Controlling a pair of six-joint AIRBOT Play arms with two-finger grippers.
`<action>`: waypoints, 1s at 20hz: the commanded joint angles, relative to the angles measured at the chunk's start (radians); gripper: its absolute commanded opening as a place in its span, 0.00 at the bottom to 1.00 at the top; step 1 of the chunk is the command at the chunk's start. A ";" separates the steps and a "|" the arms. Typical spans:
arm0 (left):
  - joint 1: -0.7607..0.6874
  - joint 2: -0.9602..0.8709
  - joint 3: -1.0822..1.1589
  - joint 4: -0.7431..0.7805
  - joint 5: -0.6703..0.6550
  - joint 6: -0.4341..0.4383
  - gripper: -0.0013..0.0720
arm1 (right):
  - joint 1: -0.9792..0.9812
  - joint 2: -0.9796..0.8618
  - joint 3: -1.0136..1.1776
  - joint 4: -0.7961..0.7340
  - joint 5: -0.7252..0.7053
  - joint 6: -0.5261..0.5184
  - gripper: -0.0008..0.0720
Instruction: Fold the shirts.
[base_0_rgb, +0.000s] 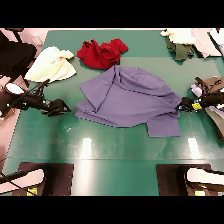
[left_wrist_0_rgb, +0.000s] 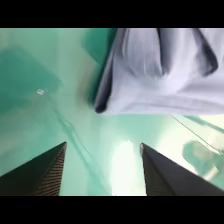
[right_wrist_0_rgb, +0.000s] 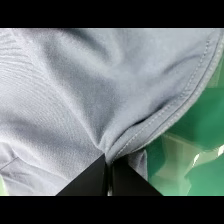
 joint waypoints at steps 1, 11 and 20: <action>0.002 -0.044 -0.049 -0.090 0.038 0.085 0.73 | 0.001 0.001 0.000 0.001 0.011 0.001 0.04; -0.134 -0.121 -0.047 -0.052 0.252 0.073 0.67 | 0.001 0.001 0.000 0.002 0.042 0.005 0.04; -0.264 -0.146 -0.046 -0.038 0.280 0.066 0.42 | 0.001 0.001 0.000 0.001 0.038 0.004 0.04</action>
